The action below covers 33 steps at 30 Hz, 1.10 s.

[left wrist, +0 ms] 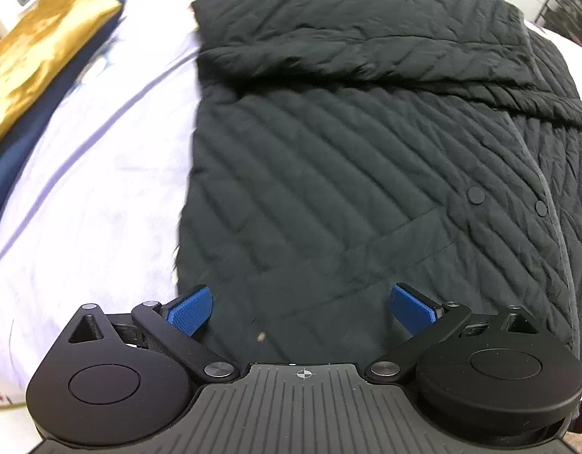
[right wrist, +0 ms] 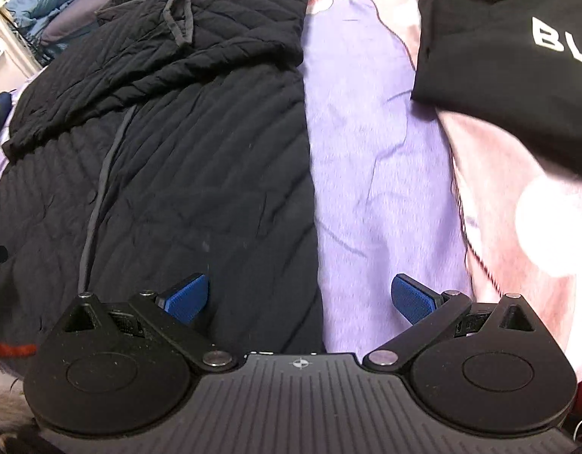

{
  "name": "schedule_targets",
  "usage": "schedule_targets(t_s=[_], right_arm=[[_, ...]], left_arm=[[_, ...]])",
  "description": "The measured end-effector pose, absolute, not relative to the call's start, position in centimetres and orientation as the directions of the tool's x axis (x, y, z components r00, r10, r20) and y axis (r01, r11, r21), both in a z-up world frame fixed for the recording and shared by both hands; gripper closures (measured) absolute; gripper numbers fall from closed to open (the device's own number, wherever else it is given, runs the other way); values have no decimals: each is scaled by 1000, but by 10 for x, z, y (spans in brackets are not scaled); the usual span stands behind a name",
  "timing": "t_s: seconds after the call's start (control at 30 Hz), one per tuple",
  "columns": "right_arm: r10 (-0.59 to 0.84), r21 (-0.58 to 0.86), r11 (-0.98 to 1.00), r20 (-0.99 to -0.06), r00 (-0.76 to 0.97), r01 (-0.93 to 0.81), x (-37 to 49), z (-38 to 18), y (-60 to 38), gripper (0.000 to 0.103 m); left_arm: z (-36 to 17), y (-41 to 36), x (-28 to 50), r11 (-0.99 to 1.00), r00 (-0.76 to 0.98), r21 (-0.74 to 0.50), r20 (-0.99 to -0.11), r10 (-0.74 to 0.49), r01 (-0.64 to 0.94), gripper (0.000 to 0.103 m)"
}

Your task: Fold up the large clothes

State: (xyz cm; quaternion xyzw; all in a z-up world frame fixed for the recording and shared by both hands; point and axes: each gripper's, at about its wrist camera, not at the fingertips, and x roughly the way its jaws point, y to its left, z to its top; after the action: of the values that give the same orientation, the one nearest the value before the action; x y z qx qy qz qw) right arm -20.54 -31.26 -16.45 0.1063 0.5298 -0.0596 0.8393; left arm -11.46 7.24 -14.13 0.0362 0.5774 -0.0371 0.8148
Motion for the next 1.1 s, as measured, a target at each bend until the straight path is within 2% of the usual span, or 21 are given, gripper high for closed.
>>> schedule_targets(t_s=[0.1,0.23,0.43,0.6,0.77,0.9,1.1], right_arm=[[28,125,974,-893,448,189,-216,-166,-315,1],[61,160,971,-885,461,178,-228,-167,-326,3],[185,262,959,-864,467,106,-233,-162,-336,14],[248,305,949,-872,421,74,-224,-173,-329,18],[286,345,932,-886,364,108,-214,-187,-323,22],[288,337,936,-899,331,100,-205,-190,-315,21],[277,319,943,-910,309,93,-200,-193,-303,21]], left_arm=[[-139,83,-128,997,334,10,-942,-18,80,0],[-133,104,-149,998,352,-60,-934,-64,23,0],[-135,136,-171,993,337,-95,-939,-68,-64,0],[-147,156,-173,974,335,-200,-929,-155,-104,0],[-161,148,-166,967,323,-243,-923,-206,-76,0],[-164,138,-160,948,325,-312,-905,-275,-65,0],[-173,125,-159,958,301,-282,-919,-256,-48,0]])
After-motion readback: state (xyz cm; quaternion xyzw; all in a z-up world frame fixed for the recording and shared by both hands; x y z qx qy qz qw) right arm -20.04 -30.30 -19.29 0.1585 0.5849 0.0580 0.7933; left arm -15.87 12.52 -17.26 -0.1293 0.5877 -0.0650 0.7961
